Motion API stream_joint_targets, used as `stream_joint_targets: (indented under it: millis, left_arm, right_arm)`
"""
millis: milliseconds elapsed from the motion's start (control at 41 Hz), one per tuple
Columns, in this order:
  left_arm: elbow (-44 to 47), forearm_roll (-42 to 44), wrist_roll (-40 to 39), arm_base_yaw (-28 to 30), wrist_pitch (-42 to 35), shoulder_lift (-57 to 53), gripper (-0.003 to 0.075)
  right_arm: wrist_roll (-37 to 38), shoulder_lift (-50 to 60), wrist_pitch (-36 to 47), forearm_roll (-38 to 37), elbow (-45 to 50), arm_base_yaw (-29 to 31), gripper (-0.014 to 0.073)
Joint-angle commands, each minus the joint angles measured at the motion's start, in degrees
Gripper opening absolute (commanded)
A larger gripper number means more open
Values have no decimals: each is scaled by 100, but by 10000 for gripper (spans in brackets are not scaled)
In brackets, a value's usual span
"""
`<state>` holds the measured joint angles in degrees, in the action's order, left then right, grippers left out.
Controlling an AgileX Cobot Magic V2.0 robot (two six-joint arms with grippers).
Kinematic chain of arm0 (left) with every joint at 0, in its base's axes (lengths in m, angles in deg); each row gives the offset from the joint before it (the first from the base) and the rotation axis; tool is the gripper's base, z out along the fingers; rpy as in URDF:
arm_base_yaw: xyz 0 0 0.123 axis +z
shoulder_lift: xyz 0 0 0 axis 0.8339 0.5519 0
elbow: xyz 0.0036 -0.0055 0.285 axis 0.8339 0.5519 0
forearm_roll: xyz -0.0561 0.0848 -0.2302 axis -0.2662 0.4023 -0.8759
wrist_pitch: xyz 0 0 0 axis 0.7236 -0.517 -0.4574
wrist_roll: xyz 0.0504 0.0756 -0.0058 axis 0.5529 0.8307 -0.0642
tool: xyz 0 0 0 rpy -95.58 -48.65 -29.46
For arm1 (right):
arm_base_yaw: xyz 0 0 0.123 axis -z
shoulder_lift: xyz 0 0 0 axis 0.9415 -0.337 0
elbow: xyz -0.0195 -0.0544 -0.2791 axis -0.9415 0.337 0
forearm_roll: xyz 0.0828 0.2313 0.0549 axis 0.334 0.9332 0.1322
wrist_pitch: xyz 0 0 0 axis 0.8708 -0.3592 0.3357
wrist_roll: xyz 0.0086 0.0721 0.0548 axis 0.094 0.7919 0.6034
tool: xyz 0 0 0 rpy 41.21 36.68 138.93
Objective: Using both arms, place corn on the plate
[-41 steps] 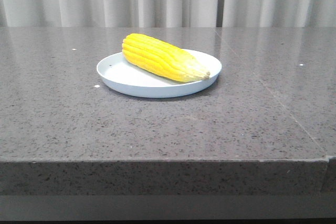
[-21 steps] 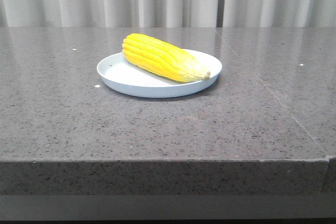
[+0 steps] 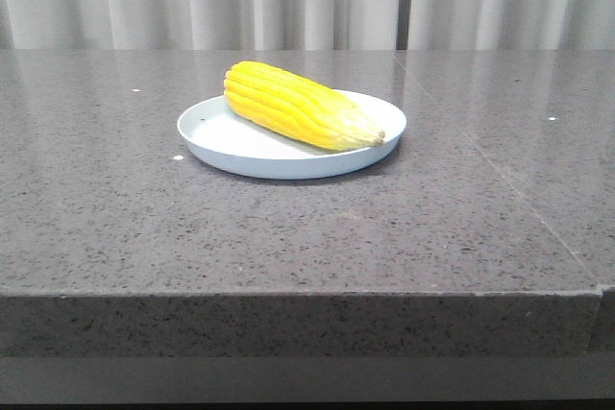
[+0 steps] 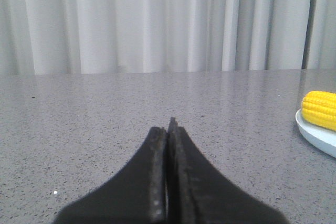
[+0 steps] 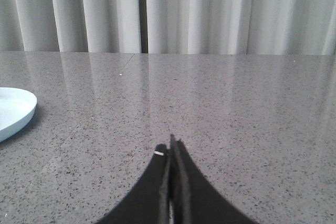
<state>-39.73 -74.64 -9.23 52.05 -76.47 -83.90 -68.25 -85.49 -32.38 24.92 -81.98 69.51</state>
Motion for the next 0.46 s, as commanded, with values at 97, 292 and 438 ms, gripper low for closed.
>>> stream_joint_targets:
  millis: [97,292,438]
  left_arm:
    - [120,-39,-57,65,-484,-99,-20]
    - [120,-39,-57,121,-484,-99,-20]
    - [120,-39,-57,121,-484,-99,-20]
  right_arm:
    - [-10,93,503,22,-128,35,-87]
    - [-10,93,503,22,-128,35,-87]
    - [-10,93,503,22,-128,35,-87]
